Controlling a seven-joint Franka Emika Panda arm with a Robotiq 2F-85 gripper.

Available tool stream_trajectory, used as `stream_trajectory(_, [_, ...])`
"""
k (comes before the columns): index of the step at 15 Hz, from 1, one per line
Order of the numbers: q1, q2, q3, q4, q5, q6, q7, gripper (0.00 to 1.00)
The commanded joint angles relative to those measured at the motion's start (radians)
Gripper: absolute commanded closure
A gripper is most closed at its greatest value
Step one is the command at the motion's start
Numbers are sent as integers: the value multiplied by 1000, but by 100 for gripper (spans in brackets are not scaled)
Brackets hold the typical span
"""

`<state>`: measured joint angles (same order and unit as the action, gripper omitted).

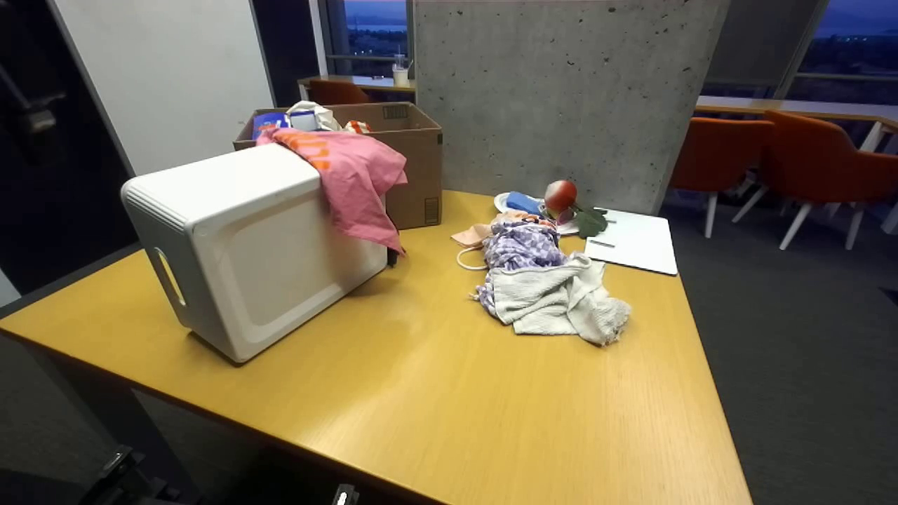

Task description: Pick up the pink shirt and put it on the table, pick up the black shirt and put it on the white basket

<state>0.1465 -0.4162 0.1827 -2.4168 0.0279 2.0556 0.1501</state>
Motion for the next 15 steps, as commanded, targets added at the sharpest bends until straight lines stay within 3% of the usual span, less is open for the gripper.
stream_trajectory(1, [-64, 102, 21, 42, -177, 200, 30, 0])
stream_trajectory(4, [-106, 192, -2, 87, -256, 379, 80, 0])
stream_trajectory(6, [-122, 250, -34, 145, -224, 446, 75, 0])
stream_trajectory(11, [-127, 401, -136, 370, -31, 399, -76, 0])
stream_trajectory(15, [-152, 562, -176, 565, 31, 357, -160, 0])
